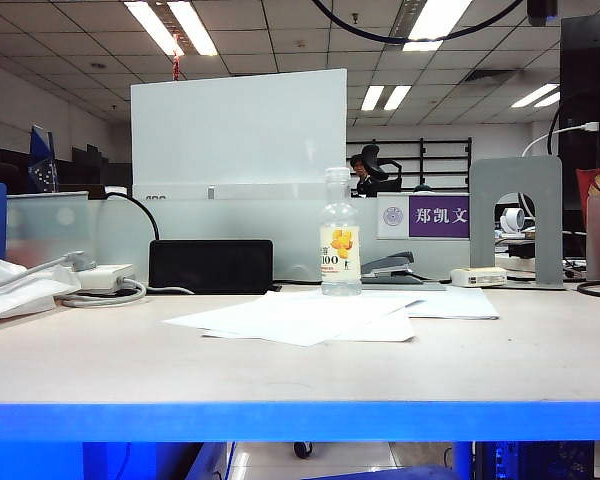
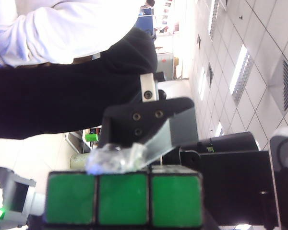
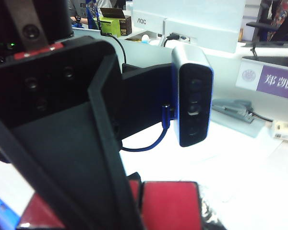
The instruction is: Rotate the Rubik's Cube so that the bottom side is facing up.
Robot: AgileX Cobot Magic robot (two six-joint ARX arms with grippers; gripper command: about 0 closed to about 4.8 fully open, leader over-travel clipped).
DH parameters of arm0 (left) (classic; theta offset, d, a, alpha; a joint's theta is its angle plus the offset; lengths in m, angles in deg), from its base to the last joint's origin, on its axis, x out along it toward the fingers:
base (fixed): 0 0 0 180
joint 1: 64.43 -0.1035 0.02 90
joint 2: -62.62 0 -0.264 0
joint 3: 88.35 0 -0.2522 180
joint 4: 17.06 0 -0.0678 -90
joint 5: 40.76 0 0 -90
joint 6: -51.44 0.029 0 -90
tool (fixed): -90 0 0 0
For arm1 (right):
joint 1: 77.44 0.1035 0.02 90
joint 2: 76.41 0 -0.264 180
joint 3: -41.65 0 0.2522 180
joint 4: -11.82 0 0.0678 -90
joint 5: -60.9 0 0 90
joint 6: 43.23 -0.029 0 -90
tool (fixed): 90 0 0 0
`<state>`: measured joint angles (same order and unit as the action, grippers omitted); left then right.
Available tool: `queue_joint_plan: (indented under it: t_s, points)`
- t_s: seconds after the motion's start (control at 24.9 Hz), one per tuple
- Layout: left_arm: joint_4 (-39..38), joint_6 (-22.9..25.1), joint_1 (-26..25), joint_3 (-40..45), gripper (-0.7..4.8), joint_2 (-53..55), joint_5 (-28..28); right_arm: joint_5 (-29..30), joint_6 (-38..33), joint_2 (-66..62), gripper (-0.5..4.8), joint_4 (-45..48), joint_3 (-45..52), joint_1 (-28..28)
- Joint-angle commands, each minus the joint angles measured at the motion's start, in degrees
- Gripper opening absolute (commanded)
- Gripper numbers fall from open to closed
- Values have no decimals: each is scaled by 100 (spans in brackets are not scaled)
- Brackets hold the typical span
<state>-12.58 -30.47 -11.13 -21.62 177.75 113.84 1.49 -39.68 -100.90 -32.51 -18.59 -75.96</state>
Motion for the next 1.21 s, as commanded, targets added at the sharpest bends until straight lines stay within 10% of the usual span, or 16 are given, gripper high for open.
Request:
queue_joint_plan:
  t_s: [0.04, 0.2, 0.36, 0.48, 0.6, 0.97, 1.21]
  points:
    - [730, 170, -138, -42, 52, -48, -199, 105, -179, 31, 219, -243, -26, -2]
    - [769, 186, -149, -42, 62, -48, -341, 105, -179, 24, 220, -240, -26, -2]
    - [817, 243, -201, -42, 248, -48, -468, 105, -181, 22, 219, -240, -26, -2]
    - [938, 317, -280, -42, 252, -48, -599, 103, -181, 11, 220, -240, -26, -2]
    - [951, 431, -411, -44, 369, -48, -938, 107, -184, -2, 220, -245, -26, -2]
    - [907, 723, -857, -61, 479, -48, -1058, 103, -404, -260, 220, -221, -28, 90]
    - [789, 1930, -1888, -841, 479, -59, -658, 149, -955, -804, 220, -315, -175, 210]
